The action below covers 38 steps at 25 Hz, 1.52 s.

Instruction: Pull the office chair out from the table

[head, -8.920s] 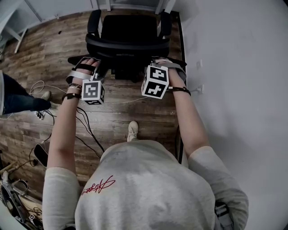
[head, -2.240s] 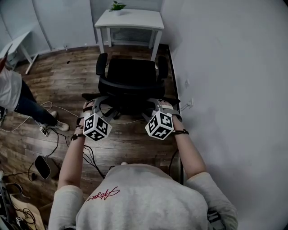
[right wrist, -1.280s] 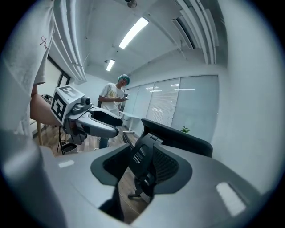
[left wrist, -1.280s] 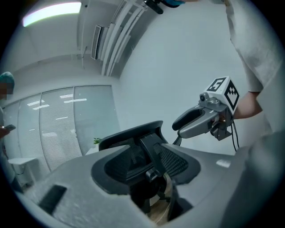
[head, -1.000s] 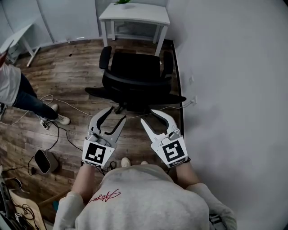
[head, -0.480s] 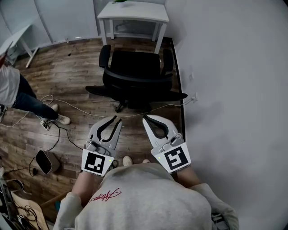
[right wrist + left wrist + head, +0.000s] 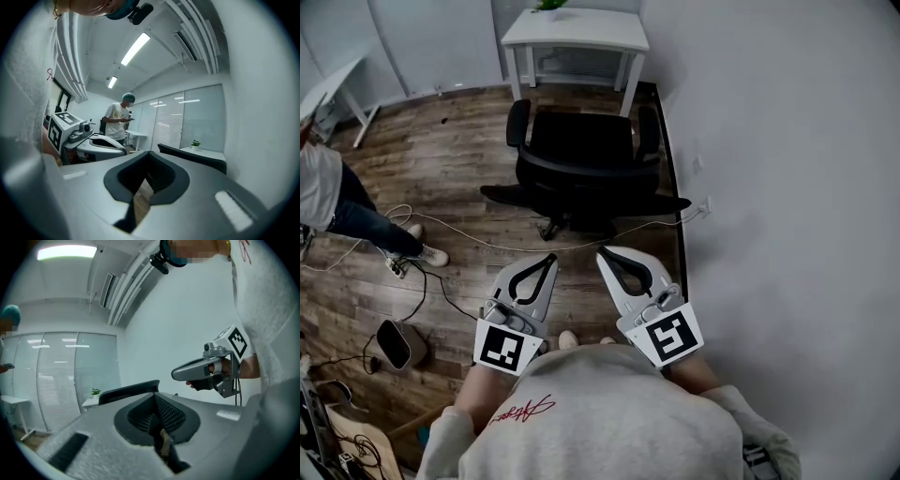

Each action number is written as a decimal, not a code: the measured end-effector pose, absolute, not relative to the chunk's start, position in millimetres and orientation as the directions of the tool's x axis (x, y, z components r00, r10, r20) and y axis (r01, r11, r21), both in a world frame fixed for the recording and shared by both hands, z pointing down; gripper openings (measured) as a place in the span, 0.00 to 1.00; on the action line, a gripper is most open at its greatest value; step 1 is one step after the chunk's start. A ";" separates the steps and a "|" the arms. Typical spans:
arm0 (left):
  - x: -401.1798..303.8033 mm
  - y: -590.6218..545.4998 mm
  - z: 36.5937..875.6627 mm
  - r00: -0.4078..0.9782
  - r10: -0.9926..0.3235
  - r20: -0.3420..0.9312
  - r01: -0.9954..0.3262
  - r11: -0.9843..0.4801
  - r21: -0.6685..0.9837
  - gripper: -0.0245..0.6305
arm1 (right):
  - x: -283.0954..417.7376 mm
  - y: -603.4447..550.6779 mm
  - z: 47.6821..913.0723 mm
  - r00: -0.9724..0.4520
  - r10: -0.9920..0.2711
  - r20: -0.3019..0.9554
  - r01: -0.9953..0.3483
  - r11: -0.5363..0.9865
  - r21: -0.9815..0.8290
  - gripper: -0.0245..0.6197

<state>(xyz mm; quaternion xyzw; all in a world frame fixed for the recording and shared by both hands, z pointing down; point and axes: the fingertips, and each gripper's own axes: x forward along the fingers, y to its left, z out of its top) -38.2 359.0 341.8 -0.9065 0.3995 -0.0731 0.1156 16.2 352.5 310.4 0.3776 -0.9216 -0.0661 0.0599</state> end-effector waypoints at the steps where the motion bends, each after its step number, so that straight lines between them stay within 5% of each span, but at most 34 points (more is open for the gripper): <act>1: -35.8 360.2 342.4 0.676 -0.736 0.045 -0.699 -0.659 -0.279 0.03 | 19.5 353.4 313.8 -0.702 -0.707 0.085 -0.694 0.706 0.139 0.04; 25: -37.1 364.7 338.2 0.688 -0.724 0.059 -0.675 -0.668 -0.313 0.03 | 22.3 352.4 303.8 -0.706 -0.708 0.018 -0.698 0.699 0.156 0.04; 38: -38.4 365.6 339.5 0.688 -0.723 0.052 -0.675 -0.665 -0.320 0.03 | 25.3 353.5 319.2 -0.694 -0.715 0.080 -0.703 0.698 0.137 0.04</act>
